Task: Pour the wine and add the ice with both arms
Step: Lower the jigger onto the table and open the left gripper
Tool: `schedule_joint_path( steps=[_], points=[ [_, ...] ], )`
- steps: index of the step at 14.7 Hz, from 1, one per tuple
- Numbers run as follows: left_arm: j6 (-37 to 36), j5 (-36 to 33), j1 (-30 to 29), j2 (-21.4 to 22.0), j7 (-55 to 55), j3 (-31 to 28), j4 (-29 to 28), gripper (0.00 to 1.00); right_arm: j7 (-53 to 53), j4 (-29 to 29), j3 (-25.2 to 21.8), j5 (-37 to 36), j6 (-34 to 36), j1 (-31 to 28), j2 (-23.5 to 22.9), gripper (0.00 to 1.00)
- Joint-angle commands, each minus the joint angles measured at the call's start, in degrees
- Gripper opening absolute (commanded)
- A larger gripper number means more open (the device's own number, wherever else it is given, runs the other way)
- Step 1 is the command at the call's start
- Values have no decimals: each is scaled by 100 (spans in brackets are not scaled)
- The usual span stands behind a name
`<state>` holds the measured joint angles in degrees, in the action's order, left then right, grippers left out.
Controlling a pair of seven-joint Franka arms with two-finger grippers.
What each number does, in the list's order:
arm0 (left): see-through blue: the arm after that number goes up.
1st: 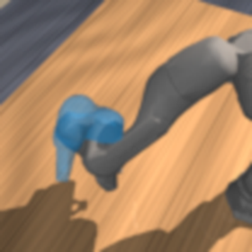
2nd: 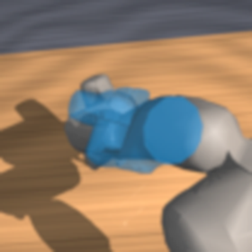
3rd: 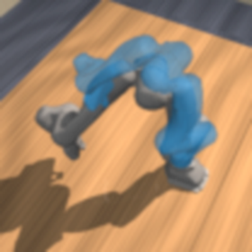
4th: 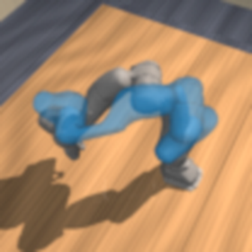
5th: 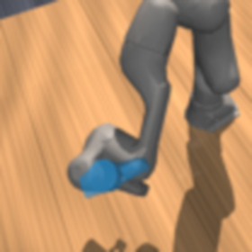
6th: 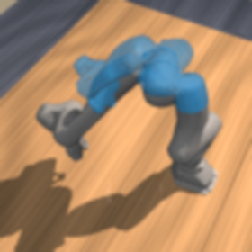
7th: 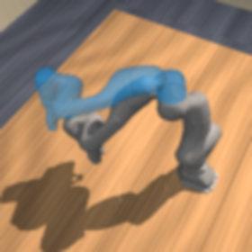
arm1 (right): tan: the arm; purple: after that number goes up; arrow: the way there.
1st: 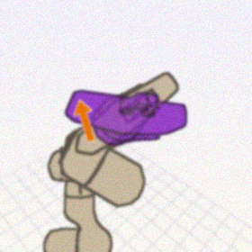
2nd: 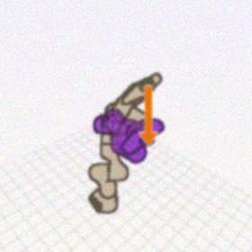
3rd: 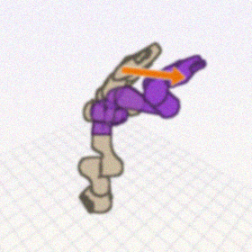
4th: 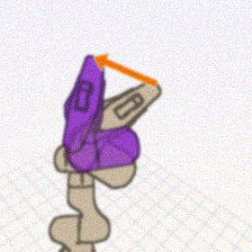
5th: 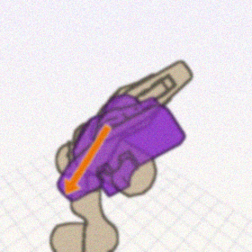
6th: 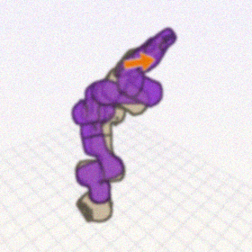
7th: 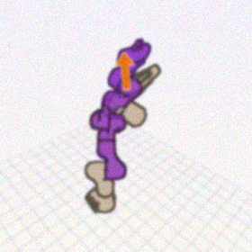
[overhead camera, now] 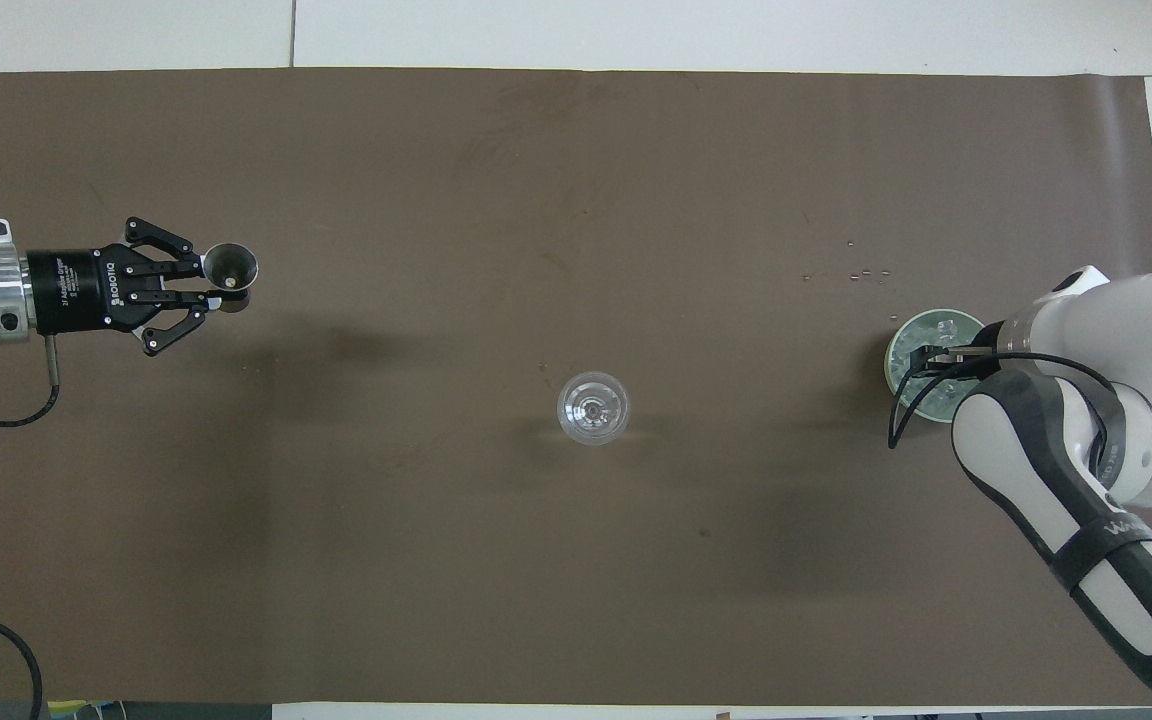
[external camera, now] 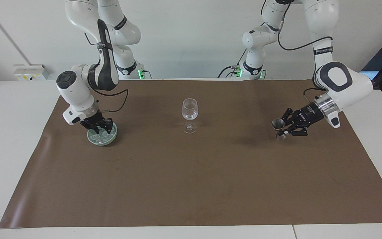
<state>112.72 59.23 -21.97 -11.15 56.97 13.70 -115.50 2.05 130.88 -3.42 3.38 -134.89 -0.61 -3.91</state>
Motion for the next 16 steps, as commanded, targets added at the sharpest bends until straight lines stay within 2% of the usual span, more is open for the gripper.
schedule_joint_path(
  steps=[1, 6, 11, 16],
  points=[
    [-233, 536, -395, -545, -563, 54, 98, 0, 103, 113, 34, 119, -169, -44, 66, 54],
    [-285, 950, -993, -1441, -1126, 63, 273, 0, 85, 104, 34, 347, -310, -9, 39, 54],
    [-356, 1284, -1117, -1425, -1319, 71, 10, 0, 111, 113, 34, 365, -293, 18, 48, 53],
    [-418, 2057, -1170, -1196, -2093, 71, -666, 0, 138, 122, 25, 365, -249, 17, 66, 52]
  ],
)
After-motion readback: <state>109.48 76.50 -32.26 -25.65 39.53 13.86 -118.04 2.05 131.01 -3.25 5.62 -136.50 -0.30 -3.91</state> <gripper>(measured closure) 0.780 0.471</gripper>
